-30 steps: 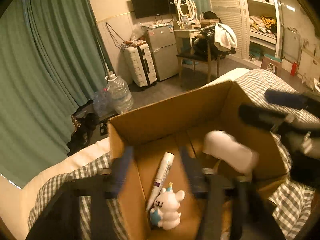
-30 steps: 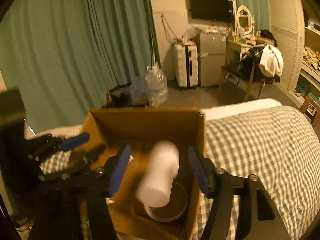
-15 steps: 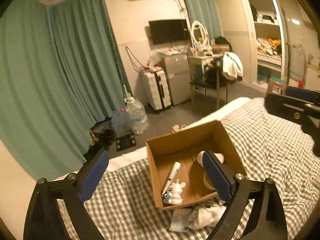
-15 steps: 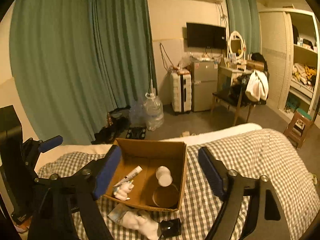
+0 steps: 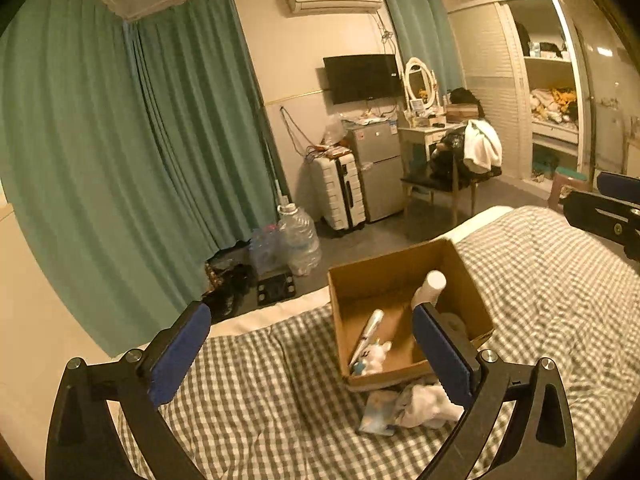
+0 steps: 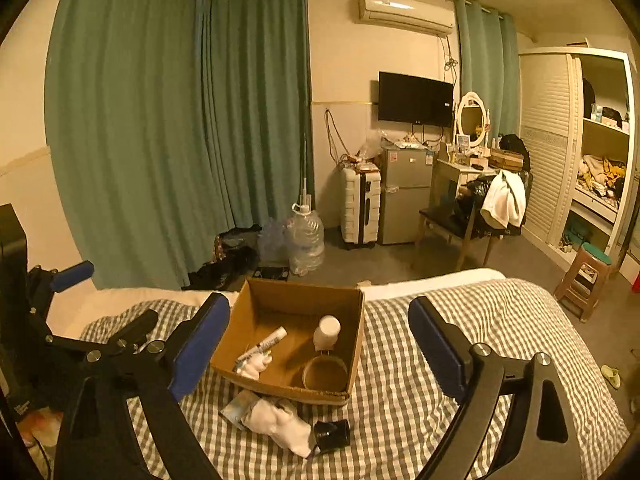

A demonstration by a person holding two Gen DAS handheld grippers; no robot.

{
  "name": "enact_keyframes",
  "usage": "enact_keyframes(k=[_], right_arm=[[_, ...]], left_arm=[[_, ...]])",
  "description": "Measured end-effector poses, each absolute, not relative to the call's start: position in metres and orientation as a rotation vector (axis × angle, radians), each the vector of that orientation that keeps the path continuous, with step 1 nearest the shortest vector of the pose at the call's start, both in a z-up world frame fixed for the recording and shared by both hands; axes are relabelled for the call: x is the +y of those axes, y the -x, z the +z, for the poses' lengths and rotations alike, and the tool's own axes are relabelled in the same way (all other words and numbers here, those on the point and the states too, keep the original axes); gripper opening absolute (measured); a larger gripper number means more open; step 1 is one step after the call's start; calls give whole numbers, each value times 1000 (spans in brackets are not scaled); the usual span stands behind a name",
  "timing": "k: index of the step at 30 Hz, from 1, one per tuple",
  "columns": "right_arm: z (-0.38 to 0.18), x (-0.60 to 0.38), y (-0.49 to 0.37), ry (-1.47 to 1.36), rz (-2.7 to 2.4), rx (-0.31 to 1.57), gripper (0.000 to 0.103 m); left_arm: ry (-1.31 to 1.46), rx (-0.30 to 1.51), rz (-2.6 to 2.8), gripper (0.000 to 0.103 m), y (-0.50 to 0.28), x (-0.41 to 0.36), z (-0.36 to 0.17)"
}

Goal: Organize objects
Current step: 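Move both tools back toward the glove and tissue pack, then grasp the white knit glove with the right tool while the left tool grasps the blue tissue pack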

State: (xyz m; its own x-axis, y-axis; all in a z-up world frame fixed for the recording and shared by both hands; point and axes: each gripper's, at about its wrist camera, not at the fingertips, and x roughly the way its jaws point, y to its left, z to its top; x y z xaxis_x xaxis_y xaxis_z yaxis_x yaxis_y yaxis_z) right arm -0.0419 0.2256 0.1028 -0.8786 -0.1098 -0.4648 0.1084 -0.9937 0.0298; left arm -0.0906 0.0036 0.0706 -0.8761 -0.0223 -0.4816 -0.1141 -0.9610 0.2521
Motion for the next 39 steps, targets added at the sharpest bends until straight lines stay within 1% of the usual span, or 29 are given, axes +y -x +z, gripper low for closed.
enact_keyframes(k=[2, 4, 8, 10, 12, 15, 17, 22, 25, 31, 32, 33, 35, 36, 38, 39], right_arm=[[87, 228, 47, -759, -2932, 4, 92], [67, 226, 51, -800, -2929, 16, 92], [18, 227, 60, -893, -2911, 45, 92], [-7, 225, 69, -946, -2883, 25, 92], [-28, 223, 78, -987, -2854, -12, 92], [-61, 218, 88, -1041, -2807, -42, 92], [-85, 212, 93, -1078, -2765, -35, 92], [-142, 191, 114, -1230, -2667, 33, 92], [-163, 175, 121, -1274, -2612, 113, 92], [-196, 147, 134, -1330, -2521, 257, 92], [-201, 144, 136, -1346, -2513, 278, 91], [-205, 143, 137, -1367, -2499, 285, 84], [-208, 145, 137, -1383, -2498, 277, 76], [-206, 147, 135, -1371, -2513, 274, 69], [-196, 154, 129, -1343, -2527, 240, 63], [-190, 159, 124, -1332, -2531, 214, 62]], left_arm=[[782, 433, 2968, 103, 91, 1, 58], [804, 401, 2968, 103, 91, -4, 45], [901, 234, 2971, 103, 107, -18, 12], [950, 96, 2978, 103, 118, -29, -13], [1016, 1, 2991, 103, 130, -37, -39], [1123, -51, 3002, 103, 143, -46, -79], [1192, -37, 2993, 103, 149, -51, -106], [1336, 149, 2978, 103, 159, -59, -158], [1366, 176, 2977, 103, 161, -65, -168], [1335, 141, 2943, 103, 153, -65, -172], [1328, 158, 2939, 103, 150, -63, -172], [1322, 169, 2936, 103, 149, -61, -172], [1304, 183, 2926, 103, 147, -56, -170], [1294, 187, 2921, 103, 144, -53, -169], [1275, 189, 2913, 103, 143, -47, -168], [1260, 196, 2899, 103, 139, -42, -167]])
